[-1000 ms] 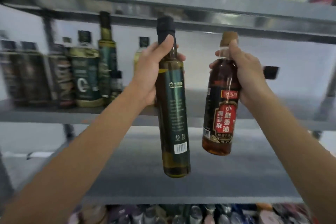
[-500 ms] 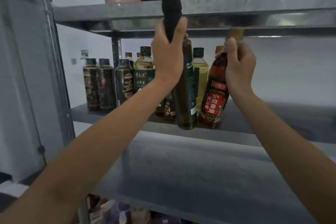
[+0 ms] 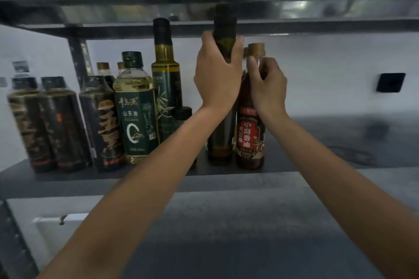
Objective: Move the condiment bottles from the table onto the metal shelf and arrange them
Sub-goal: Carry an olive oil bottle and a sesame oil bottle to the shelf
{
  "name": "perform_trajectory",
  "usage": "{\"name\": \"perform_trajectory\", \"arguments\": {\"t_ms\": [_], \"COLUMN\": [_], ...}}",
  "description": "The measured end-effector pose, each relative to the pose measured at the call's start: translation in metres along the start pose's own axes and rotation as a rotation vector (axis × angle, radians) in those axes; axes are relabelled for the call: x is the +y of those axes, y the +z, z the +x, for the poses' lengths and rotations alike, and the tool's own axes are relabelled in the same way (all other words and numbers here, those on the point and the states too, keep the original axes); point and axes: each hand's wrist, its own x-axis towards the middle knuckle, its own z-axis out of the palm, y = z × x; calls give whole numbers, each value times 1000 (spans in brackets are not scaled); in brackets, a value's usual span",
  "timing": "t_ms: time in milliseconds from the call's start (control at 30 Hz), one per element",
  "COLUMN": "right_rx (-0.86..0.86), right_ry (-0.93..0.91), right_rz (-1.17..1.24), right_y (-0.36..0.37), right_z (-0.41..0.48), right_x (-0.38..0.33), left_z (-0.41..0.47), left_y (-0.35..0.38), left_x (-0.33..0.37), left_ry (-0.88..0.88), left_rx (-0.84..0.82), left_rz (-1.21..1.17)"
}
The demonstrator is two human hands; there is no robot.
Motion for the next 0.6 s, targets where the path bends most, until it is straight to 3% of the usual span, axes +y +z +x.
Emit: {"name": "perform_trajectory", "arguments": {"t_ms": [367,600], "right_rx": [-56,-171], "right_ry": [-2,228], "right_rz": [-132,-56], "right_y": [-13,-28], "right_z": [-40,-82], "right_x": [23,42], "left_z": [-53,-70], "left_y": [-17,-27], "left_x": [-44,-54], "left_ry": [-72,-235], "left_rx": [-315,-333], "left_rz": [40,72]}}
